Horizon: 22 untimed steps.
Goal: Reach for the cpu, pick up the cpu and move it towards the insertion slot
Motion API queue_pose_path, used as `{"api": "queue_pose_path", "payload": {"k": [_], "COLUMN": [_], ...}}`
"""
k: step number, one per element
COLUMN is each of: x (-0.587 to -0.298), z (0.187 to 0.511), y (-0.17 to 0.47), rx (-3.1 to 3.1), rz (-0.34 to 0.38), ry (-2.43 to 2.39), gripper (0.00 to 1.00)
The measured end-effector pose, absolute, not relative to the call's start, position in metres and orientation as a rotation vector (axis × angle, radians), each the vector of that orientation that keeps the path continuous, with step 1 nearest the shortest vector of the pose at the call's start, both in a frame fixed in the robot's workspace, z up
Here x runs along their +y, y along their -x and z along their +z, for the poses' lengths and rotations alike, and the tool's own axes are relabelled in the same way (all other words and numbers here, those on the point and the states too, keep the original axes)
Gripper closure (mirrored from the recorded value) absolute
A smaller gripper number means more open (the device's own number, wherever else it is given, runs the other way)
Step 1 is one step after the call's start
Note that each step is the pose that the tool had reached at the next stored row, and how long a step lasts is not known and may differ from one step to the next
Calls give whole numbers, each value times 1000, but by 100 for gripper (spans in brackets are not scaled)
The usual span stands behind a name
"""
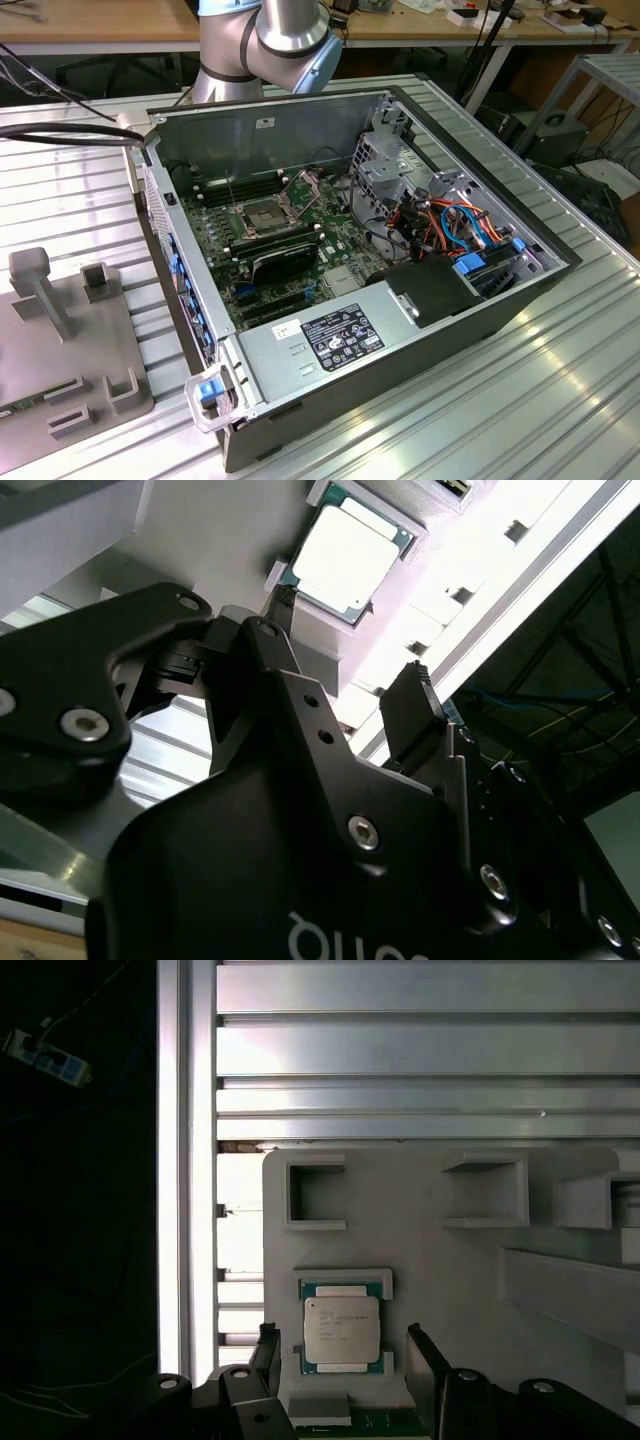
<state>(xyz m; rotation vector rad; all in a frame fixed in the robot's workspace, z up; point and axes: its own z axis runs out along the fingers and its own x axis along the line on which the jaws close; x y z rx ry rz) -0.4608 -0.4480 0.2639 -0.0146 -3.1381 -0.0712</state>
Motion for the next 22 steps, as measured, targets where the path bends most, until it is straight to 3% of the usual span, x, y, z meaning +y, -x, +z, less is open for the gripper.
{"api": "queue_pose_path", "payload": {"k": [22], "x": [-448], "z": [264], "y": [461], "rx": [-3139], "rz": [-83], "ry": [16], "gripper": [38]}}
